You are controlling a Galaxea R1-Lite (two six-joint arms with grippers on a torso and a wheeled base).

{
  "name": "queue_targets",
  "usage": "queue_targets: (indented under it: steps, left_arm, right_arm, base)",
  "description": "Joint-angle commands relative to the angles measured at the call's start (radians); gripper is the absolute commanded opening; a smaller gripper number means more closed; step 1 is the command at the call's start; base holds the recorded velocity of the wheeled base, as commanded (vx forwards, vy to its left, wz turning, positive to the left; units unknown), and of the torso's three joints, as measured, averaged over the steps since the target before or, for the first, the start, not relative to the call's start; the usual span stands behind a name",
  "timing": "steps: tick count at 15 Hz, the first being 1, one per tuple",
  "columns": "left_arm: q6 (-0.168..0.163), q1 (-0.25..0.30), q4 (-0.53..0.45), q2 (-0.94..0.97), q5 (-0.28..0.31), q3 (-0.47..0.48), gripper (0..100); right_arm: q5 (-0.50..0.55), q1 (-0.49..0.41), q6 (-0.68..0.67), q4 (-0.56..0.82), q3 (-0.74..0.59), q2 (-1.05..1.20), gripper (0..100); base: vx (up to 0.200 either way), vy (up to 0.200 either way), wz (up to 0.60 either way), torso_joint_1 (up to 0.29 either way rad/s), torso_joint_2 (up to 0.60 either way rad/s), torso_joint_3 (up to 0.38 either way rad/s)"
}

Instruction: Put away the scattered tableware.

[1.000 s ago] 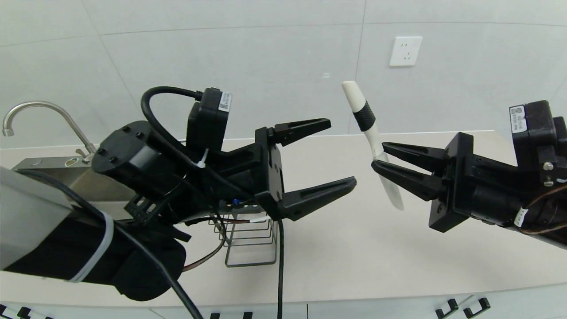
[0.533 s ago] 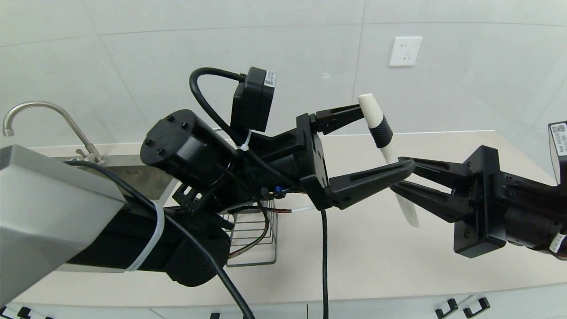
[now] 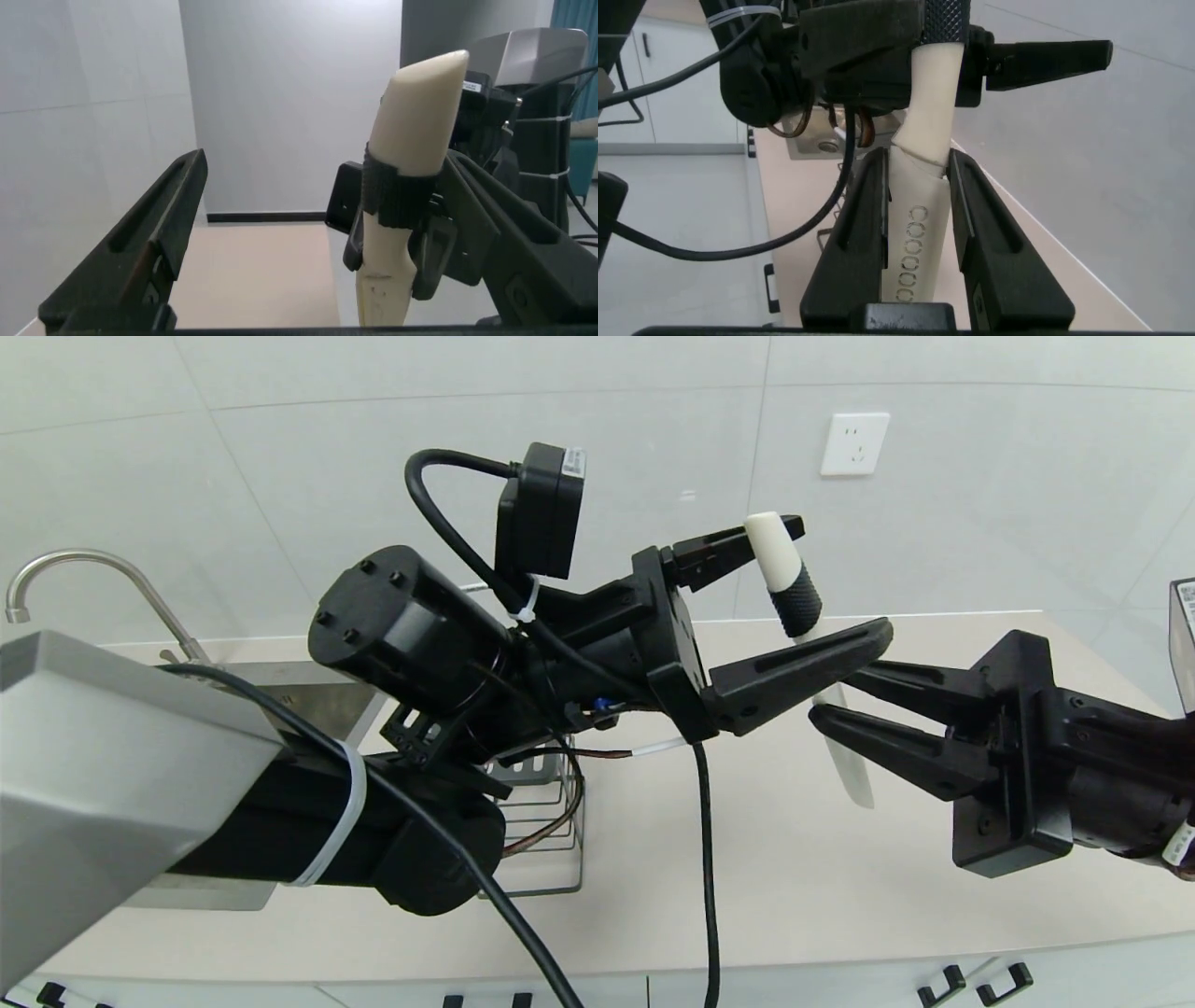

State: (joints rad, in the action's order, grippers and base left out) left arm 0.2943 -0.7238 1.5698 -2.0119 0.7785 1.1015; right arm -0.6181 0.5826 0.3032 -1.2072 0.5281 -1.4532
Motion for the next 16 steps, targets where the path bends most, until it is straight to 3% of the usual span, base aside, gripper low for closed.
queue_targets:
  steps: [1, 5, 6, 13, 14, 16]
  left_arm:
    - [0.0, 0.0, 0.001, 0.005, 0.001, 0.001, 100]
    - [0.0, 0.0, 0.001, 0.007, 0.001, 0.001, 100]
    - [0.0, 0.0, 0.001, 0.009, 0.001, 0.001, 0]
    - [-0.001, 0.0, 0.001, 0.027, 0.001, -0.002, 0]
    - [-0.001, 0.0, 0.001, 0.027, 0.001, -0.002, 0]
    - [-0.004, 0.006, 0.001, 0.025, -0.007, -0.003, 0]
  right_arm:
    - [0.0, 0.0, 0.001, 0.0, 0.004, -0.006, 0]
    - [0.0, 0.0, 0.001, 0.0, 0.003, -0.006, 0]
    - [0.0, 0.0, 0.001, 0.0, 0.003, -0.006, 0]
    - [0.001, -0.001, 0.004, 0.0, 0.03, -0.019, 0]
    - [0.003, -0.001, 0.004, 0.0, 0.029, -0.029, 100]
    - [0.018, -0.001, 0.004, 0.0, 0.038, -0.035, 100]
  base:
    - [0.0, 0.0, 0.0, 0.0, 0.0, 0.0]
    - [0.0, 0.0, 0.0, 0.0, 0.0, 0.0]
    - [0.0, 0.0, 0.0, 0.0, 0.0, 0.0]
    - [0.0, 0.0, 0.0, 0.0, 0.0, 0.0]
    - [0.0, 0.0, 0.0, 0.0, 0.0, 0.0]
    - [0.0, 0.0, 0.0, 0.0, 0.0, 0.0]
